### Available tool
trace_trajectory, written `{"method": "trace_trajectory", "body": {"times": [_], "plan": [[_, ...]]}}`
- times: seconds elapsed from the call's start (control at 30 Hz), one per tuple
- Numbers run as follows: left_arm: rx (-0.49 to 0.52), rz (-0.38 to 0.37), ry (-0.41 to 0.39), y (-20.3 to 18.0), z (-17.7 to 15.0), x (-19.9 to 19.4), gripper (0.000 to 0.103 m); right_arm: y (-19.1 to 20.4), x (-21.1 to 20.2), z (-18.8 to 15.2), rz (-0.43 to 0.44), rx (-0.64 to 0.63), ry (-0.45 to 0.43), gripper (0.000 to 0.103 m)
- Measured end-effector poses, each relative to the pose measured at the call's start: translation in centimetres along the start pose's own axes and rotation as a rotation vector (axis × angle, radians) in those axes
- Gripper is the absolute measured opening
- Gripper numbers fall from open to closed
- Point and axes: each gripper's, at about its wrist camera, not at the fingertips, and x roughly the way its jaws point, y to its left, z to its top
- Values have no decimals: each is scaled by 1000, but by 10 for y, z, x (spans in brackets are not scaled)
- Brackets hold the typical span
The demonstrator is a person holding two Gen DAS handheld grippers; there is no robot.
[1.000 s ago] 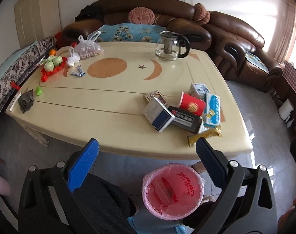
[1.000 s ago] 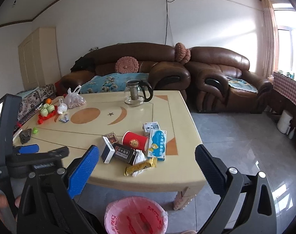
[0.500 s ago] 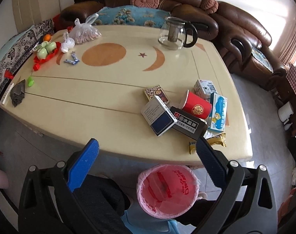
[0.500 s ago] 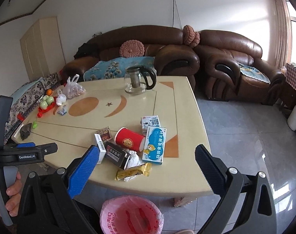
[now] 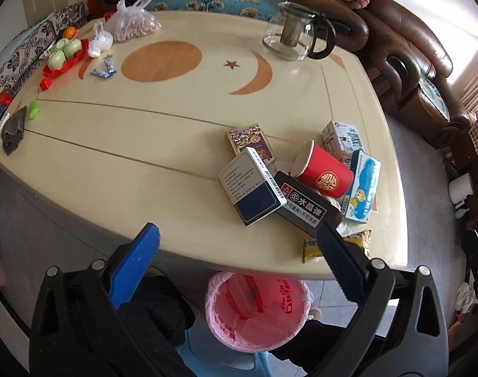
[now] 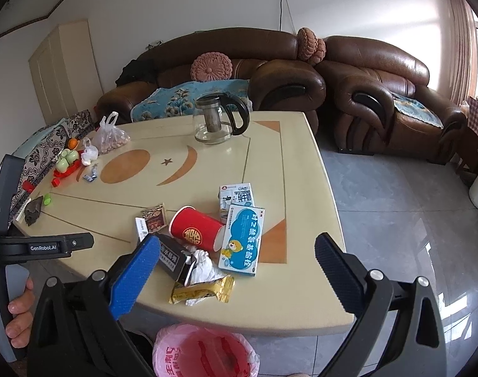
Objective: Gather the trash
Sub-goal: 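Move the left tool to the white blue-banded box while the right tool reaches the blue medicine box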
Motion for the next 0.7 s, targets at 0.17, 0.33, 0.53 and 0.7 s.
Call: {"method": "trace_trajectory", "body": {"times": [0.17,0.33,0.53,0.7], "plan": [[-10,-3,27,-4,10,18,98,-9,20,3,6,15,20,97],[-25,-7,56,-5,16,36,98,-10,42,1,8,12,47,97],[-77,-21,106,2,24,67,98,-7,76,-4,7,-13,95,97],[-119,-40,132,9,30,90,98,-10,104,-8,25,-5,136,97]]}}
